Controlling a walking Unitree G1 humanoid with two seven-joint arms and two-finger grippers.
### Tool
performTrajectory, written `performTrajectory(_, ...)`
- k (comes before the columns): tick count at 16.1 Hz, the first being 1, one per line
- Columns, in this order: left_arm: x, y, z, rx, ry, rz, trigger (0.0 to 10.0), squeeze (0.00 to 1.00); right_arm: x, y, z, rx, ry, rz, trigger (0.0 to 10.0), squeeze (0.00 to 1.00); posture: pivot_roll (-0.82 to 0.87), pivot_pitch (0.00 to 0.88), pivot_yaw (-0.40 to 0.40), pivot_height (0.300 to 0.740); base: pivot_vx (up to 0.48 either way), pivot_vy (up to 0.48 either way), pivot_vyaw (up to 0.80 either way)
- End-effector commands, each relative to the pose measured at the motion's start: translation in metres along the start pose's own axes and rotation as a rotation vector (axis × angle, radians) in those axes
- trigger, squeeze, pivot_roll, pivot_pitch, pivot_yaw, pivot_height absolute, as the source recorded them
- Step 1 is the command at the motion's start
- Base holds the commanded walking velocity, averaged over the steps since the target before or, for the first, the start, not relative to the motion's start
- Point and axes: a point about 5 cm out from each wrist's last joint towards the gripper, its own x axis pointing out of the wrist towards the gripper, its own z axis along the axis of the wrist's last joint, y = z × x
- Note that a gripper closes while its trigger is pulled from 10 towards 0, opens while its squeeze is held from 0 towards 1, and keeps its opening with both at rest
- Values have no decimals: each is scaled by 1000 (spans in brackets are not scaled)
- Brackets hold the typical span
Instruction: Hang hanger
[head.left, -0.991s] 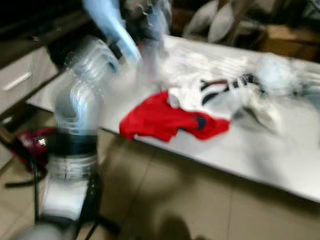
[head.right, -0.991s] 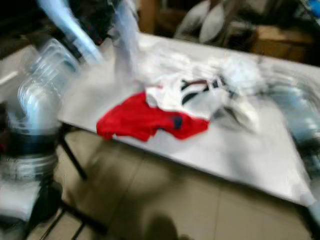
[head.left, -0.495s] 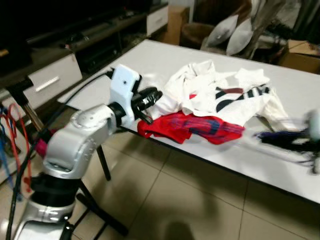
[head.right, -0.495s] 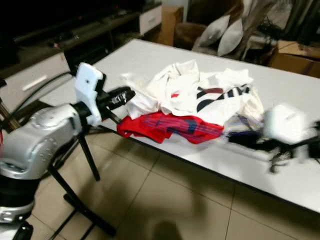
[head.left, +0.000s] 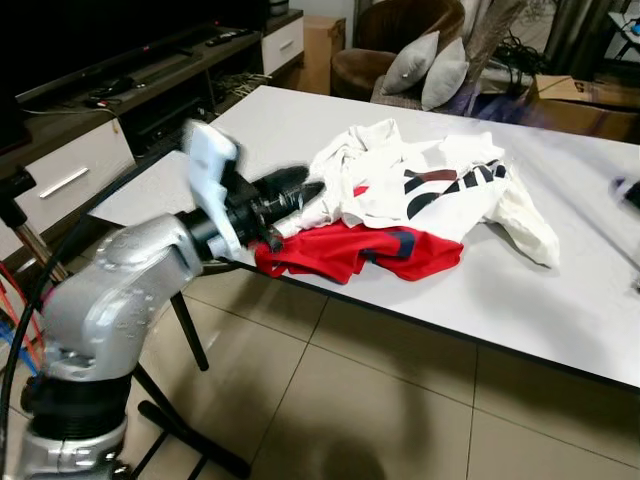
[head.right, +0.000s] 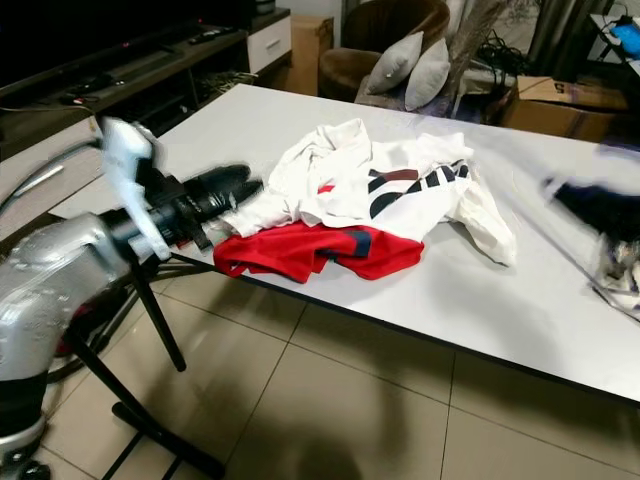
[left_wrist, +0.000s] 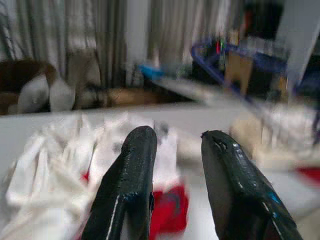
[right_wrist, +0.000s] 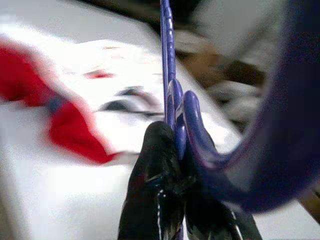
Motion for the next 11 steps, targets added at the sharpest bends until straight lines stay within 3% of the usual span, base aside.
performTrajectory(1,0,0,5,-38,-29,28,10000,0,2,-1,-1,31,13,-76,10000,0,-30,0,57,740,0,0,0)
performTrajectory(2,10,-4,-8,31,5,111,10000,0,13,13,-11,153,5,-172,10000,0,-31,0,60,740,0,0,0)
performTrajectory(3,16,-5,-25,123,67,200,10000,0,24,34,-15,218,1,-213,10000,0,-38,0,62,740,0,0,0)
performTrajectory(4,18,-3,-36,156,75,276,10000,0,31,50,-18,197,24,-225,10000,0,-44,0,67,740,0,0,0)
performTrajectory(5,18,-2,-42,123,84,323,10000,0,36,61,-19,216,39,-259,10000,0,-50,0,67,740,0,0,0)
performTrajectory(6,17,0,-52,148,120,355,10000,0,41,75,-18,209,44,-283,10000,0,-51,0,64,740,0,0,-756)
performTrajectory(7,15,1,-61,227,161,370,10000,0,44,90,-15,165,35,-277,10000,0,-57,0,63,740,0,0,-756)
performTrajectory(8,15,1,-63,244,167,384,10000,0,46,96,-13,168,27,-290,10000,0,-62,0,63,740,0,0,-763)
performTrajectory(9,14,2,-64,177,145,420,10000,341,49,105,-9,215,16,-330,10000,0,-67,0,59,740,0,0,-763)
performTrajectory(10,14,3,-66,130,137,452,10000,1000,52,118,-7,231,25,-347,10000,0,-72,0,54,740,0,0,-769)
performTrajectory(11,14,4,-68,121,131,467,10000,1000,55,130,-9,243,45,-353,10000,0,-72,0,45,740,0,0,-769)
